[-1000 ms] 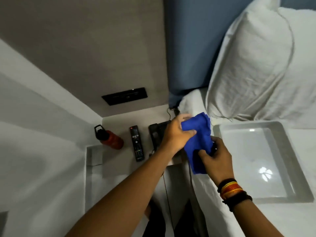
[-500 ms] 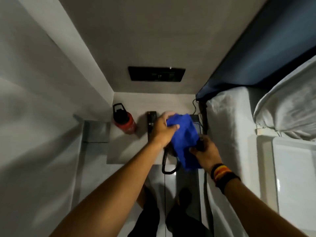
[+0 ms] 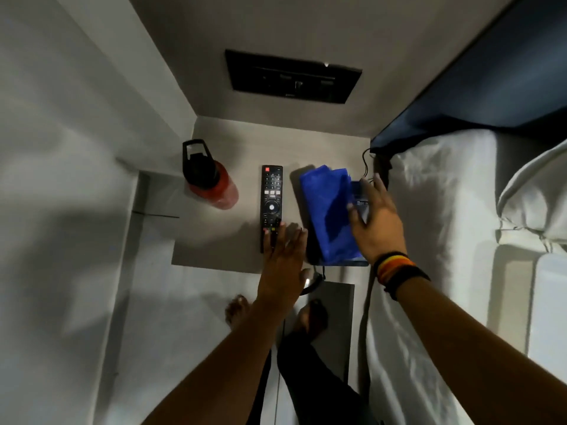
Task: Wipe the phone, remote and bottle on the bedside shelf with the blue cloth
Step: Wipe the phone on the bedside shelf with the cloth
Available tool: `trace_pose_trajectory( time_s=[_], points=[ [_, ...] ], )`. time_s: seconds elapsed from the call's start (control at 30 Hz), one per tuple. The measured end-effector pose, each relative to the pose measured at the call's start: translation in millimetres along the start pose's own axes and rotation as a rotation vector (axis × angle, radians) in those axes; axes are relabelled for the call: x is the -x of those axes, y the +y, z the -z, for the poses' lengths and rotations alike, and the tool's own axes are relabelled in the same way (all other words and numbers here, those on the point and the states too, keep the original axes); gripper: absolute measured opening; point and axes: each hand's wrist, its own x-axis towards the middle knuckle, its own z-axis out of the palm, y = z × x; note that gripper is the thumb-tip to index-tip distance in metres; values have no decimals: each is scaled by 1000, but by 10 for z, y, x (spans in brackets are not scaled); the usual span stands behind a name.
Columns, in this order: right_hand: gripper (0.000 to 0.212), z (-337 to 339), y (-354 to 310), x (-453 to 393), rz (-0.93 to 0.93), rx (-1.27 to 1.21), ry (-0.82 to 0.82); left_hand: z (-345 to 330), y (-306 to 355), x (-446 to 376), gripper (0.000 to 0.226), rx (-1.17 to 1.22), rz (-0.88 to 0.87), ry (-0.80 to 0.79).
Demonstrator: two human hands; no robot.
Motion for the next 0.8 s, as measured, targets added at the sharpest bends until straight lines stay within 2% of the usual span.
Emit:
trace_pose_trajectory(
  time_s=[0.07,0.17,0.3,0.4,0.47,0.57,0.67,0.73,0.8],
  points=[
    [66,-177,-16,-285,247,198,-76,-154,-24,-81,101,-45,-3,-9],
    [70,-553,53,-551,366,381,-219,-264,-7,-251,102,-99,-22,50],
    [67,-971,207,-462,327,238,-11,-381,-86,-318,84,-163,-82,219],
    [64,-1061,279,-424,314,124,71,-411,-184,-340,92,-225,-112,256],
    [63,-1113,343,-332,322,89,82,-400,-240,-369,101,-239,-127,286],
    [64,-1180,466,-56,334,68,75,-378,-284,-377,100,-220,-159,338],
    [65,-1206,582,229,345,38,41,-359,-297,-381,93,-189,-127,270],
    [71,-1194,634,425,319,21,6,-363,-296,-379,82,-190,-108,226],
    [78,-1160,683,617,286,12,-38,-362,-297,-370,82,-224,-100,192]
  ],
)
